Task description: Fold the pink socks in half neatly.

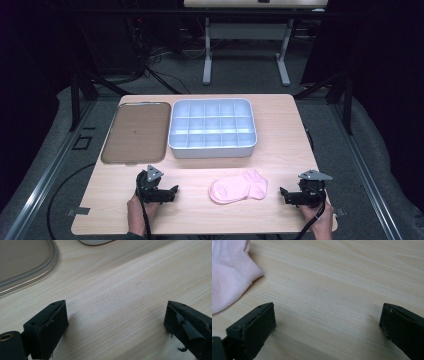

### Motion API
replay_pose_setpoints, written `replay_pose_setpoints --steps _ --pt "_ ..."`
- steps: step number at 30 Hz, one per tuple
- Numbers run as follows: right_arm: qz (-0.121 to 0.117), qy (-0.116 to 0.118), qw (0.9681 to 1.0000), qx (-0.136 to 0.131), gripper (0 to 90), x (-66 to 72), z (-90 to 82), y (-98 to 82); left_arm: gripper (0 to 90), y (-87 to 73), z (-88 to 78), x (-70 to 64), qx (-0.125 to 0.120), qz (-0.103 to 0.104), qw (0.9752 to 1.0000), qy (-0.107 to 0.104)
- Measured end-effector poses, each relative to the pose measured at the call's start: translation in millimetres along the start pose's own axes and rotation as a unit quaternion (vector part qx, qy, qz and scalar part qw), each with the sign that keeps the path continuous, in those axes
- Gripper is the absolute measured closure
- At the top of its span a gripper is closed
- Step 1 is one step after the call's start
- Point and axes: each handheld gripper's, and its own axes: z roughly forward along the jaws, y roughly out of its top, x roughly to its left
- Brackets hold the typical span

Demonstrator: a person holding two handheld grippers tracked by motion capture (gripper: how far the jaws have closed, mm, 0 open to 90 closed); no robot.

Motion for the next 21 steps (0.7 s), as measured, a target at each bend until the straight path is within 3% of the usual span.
replay_pose_setpoints --steps 21 --pt "0.002 -0.004 1.0000 0.000 0.0 0.1 0.0 0.0 5.2 0.0 0.1 0.1 -0.001 0.000 1.0000 0.000"
